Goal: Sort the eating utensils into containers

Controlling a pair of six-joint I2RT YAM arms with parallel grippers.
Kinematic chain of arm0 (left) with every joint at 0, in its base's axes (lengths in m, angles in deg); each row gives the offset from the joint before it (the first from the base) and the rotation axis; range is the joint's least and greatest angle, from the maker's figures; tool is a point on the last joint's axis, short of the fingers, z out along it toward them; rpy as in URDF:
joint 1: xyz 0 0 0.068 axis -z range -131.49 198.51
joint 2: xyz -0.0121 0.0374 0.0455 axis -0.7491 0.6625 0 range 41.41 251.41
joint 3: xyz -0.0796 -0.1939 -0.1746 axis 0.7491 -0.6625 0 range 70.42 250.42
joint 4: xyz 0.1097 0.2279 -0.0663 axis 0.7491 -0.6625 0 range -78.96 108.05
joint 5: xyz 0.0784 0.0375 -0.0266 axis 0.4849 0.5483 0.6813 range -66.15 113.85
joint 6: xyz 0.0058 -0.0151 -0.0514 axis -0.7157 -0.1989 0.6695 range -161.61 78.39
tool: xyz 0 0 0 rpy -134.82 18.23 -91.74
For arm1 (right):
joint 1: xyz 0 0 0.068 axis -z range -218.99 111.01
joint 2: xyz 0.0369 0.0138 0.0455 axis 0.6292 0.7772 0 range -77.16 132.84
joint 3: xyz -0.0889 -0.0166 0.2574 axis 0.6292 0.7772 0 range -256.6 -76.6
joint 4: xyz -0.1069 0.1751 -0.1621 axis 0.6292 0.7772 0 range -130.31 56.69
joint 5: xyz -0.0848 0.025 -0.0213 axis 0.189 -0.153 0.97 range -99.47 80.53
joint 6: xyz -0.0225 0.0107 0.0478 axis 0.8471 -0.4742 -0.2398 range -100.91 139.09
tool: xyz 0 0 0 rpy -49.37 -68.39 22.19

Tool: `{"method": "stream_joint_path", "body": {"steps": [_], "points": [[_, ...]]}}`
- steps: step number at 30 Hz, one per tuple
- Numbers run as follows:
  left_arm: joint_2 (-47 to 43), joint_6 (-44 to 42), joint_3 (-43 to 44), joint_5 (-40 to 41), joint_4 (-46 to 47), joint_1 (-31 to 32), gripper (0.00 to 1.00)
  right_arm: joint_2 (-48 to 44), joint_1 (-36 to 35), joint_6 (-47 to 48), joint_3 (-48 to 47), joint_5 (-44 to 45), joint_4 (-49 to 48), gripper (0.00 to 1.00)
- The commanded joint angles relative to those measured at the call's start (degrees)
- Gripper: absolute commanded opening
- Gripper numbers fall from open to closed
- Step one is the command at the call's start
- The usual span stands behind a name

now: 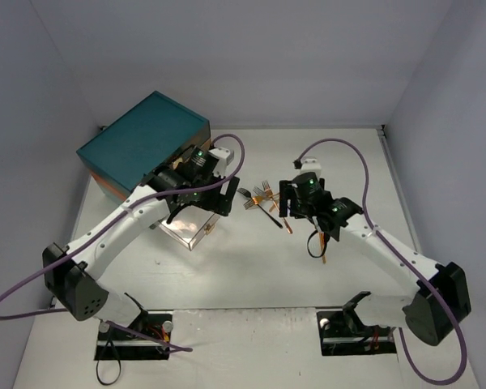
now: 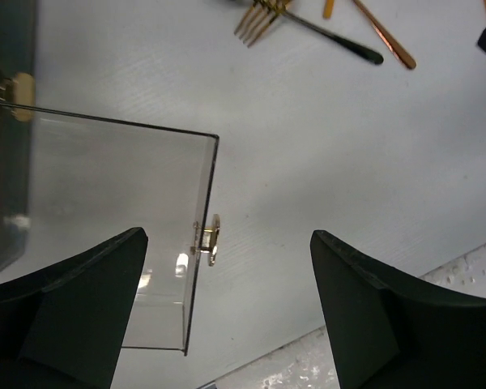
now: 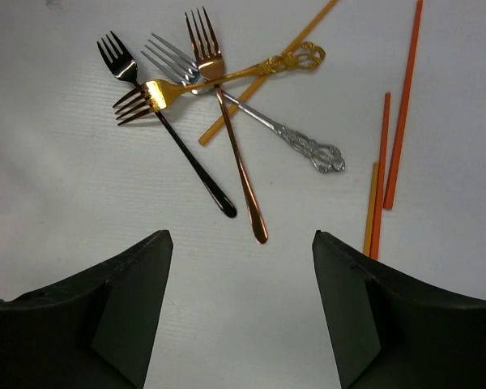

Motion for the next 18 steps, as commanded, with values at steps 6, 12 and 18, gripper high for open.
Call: {"method": "stream_joint_path", "body": {"steps": [6, 12, 18], "points": [[-11.1, -5.8, 7.7, 11.9, 0.5, -3.1, 0.8, 17.3, 0.8, 30.8, -12.5, -6.1, -3.8, 0.7], [-15.2, -5.5, 6.1, 11.9, 0.4, -6.3, 0.8, 25.5, 2.1, 40.9, -18.8, -16.8, -3.9, 0.55], [-18.4, -5.6, 4.6, 11.9, -0.6, -7.8, 0.79, 30.7, 2.6, 46.5, -21.8, -22.5, -3.5, 0.5]]}}
